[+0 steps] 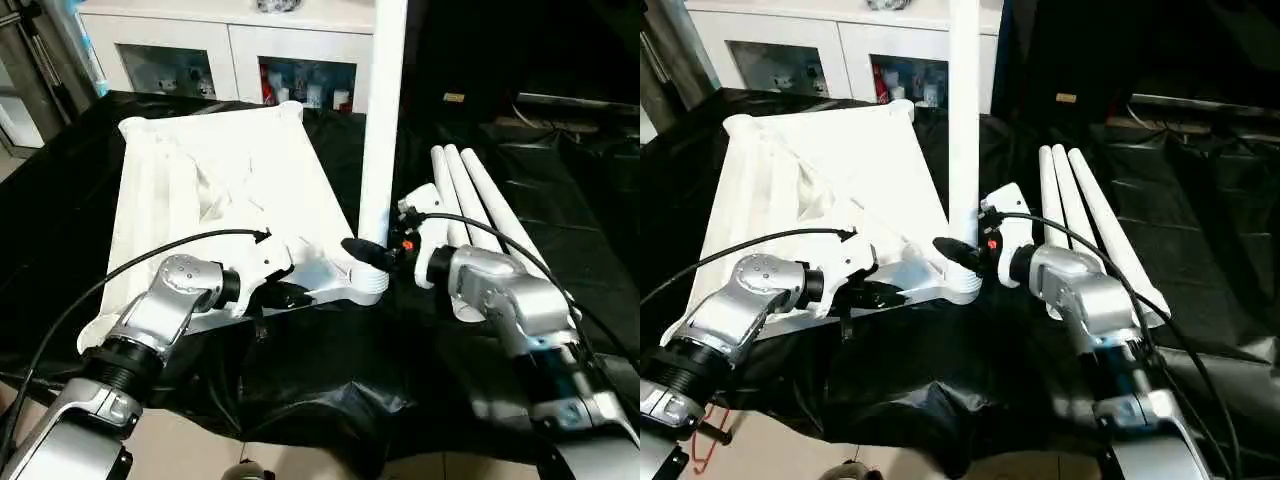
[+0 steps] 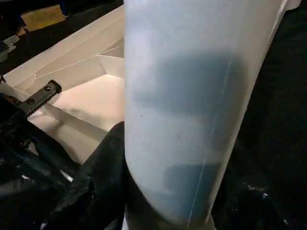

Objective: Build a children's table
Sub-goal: Insert table leg to table base

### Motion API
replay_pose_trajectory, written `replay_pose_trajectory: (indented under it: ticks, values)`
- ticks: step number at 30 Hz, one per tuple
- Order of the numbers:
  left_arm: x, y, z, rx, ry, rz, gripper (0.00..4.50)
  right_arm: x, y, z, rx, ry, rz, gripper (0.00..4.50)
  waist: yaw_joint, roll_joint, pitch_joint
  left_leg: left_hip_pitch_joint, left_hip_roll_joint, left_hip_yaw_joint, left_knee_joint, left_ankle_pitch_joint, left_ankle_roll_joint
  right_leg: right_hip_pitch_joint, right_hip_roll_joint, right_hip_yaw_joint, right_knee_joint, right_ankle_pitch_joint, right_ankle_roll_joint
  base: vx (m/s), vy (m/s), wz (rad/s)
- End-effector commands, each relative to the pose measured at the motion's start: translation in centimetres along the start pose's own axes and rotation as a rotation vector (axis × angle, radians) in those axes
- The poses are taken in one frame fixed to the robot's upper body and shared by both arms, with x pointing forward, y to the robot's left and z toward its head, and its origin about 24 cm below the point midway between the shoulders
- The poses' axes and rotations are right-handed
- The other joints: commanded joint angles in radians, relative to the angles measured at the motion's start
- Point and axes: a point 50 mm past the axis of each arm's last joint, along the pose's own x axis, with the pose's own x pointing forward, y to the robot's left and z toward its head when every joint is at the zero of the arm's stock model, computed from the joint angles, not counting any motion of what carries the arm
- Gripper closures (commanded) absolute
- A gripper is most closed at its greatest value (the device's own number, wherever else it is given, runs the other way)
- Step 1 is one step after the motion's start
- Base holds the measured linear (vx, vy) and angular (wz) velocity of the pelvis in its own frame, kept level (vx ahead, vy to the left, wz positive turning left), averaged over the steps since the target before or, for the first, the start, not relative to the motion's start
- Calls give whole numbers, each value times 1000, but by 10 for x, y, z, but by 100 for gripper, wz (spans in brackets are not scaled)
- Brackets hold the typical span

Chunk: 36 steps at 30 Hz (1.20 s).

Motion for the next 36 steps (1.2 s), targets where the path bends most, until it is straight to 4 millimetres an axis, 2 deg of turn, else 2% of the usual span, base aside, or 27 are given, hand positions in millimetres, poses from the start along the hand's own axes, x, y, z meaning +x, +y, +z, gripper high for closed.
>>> replay_pose_trajectory:
  ticks: [1,3,4,16,17,21,23,25,26,27,28,31,32,36]
  values:
    - [8,-7,2,-10,-35,-34,450,3,-2,3,-2,-7,-2,261,-4,-19,-73,10,47,-10,-64,-80,23,44,-77,39,-73,-23,-229,0,0,0]
    - [8,-7,2,-7,-33,-33,450,4,-3,0,1,-4,-6,261,-3,-18,-72,10,47,-10,-64,-82,22,44,-77,40,-73,-26,-229,0,0,0]
    - [8,-7,2,-7,-33,-33,450,4,-3,-1,8,-5,-7,261,-3,-20,-72,11,47,-10,-64,-84,23,44,-77,39,-74,-25,-228,0,0,0]
    - [9,-4,5,-1,-40,-8,450,2,-12,-22,108,-43,-39,261,-4,-15,-73,13,49,-12,-67,-111,16,42,-78,39,-76,-39,-237,0,0,0]
    - [8,-3,5,0,-40,-4,450,1,-12,-26,119,-47,-43,261,-4,-9,-71,13,49,-12,-68,-124,11,41,-78,39,-78,-49,-235,0,0,0]
    - [8,-1,6,4,-37,9,450,-2,-12,-33,138,-60,-46,261,-3,-8,-72,14,49,-14,-70,-140,3,43,-78,39,-79,-52,-235,0,0,0]
    - [7,1,6,5,-38,17,450,-4,-12,-41,174,-85,-60,261,-2,1,-73,15,49,-14,-69,-146,0,41,-78,40,-79,-46,-238,0,0,0]
    - [7,3,7,7,-37,25,450,-6,-12,-47,199,-104,-72,261,-2,-3,-74,16,49,-14,-70,-151,1,42,-78,40,-80,-38,-240,0,0,0]
    - [6,4,7,7,-36,29,450,-7,-12,-51,211,-115,-86,261,-1,4,-73,16,49,-15,-70,-157,-1,41,-78,40,-81,-39,-242,0,0,0]
    - [6,4,7,6,-35,30,450,-8,-12,-53,218,-122,-94,261,-3,2,-72,15,49,-15,-72,-168,-2,41,-77,39,-82,-47,-242,0,0,0]
    - [6,5,8,8,-34,33,450,-9,-12,-57,226,-129,-108,261,-2,8,-73,16,49,-16,-72,-173,-6,41,-78,39,-82,-53,-241,0,0,0]
    - [5,7,8,9,-32,41,450,-11,-11,-65,235,-134,-128,261,-3,7,-70,19,50,-17,-76,-211,-14,39,-78,39,-88,-103,-236,0,0,0]
    - [5,8,8,9,-31,43,450,-11,-11,-68,238,-135,-133,261,-3,12,-70,21,51,-17,-77,-224,-19,37,-78,40,-91,-113,-234,0,0,0]
    - [6,9,9,10,-30,52,450,-17,-9,-80,247,-149,-153,261,-3,13,-69,21,52,-19,-81,-244,-21,35,-78,41,-92,-123,-232,0,0,0]
